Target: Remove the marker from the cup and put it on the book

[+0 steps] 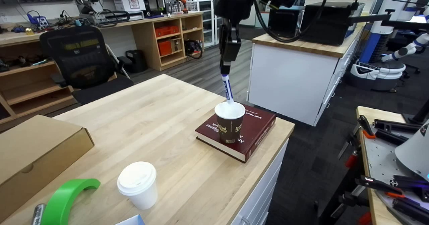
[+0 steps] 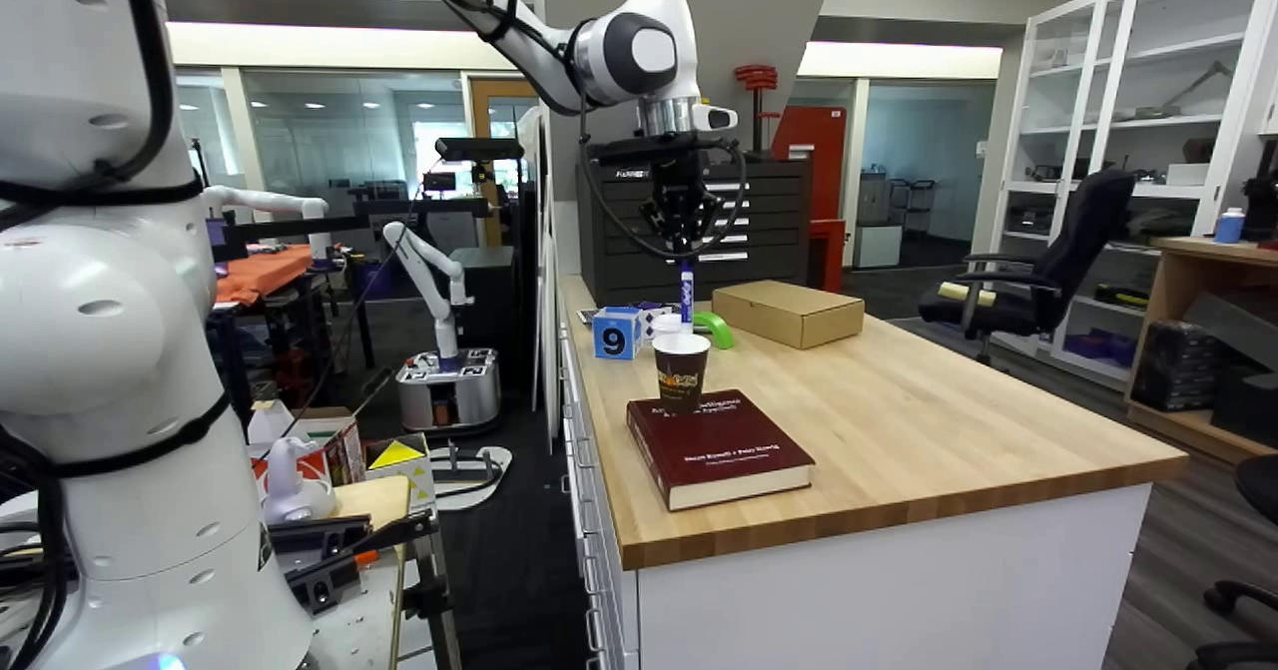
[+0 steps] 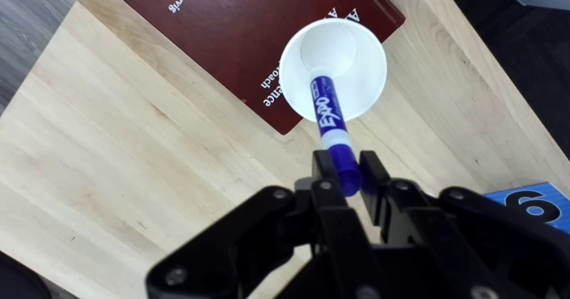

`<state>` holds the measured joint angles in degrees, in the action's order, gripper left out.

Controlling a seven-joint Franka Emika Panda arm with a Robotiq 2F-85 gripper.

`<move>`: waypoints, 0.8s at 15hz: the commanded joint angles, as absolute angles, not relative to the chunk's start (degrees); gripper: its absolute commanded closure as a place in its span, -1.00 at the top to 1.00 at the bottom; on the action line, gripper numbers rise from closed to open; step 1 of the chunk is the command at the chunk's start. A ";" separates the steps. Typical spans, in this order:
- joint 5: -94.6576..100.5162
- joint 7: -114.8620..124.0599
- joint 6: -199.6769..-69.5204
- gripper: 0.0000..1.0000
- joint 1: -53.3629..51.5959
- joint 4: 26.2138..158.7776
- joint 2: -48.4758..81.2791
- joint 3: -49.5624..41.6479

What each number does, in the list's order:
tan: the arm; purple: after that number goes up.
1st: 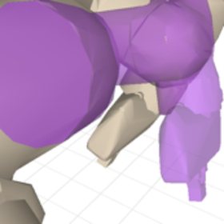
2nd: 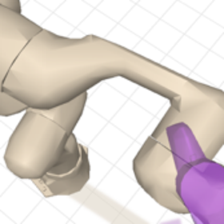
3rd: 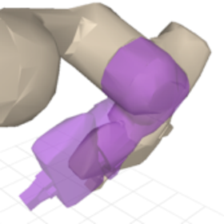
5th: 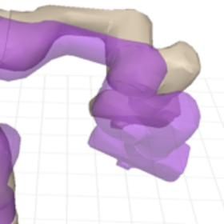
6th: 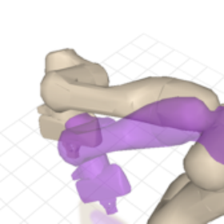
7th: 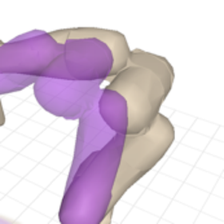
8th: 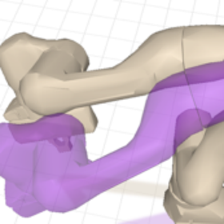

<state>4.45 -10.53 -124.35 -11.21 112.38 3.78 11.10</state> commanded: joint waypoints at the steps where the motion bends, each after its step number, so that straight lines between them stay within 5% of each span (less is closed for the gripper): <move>1: 4.91 -8.40 -124.58 -0.89 -10.53 115.13 0.05 10.30; 12: 3.55 -8.93 -121.70 -0.89 -7.65 116.32 0.76 7.09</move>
<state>4.24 -9.77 -123.57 -8.43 114.91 2.00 7.46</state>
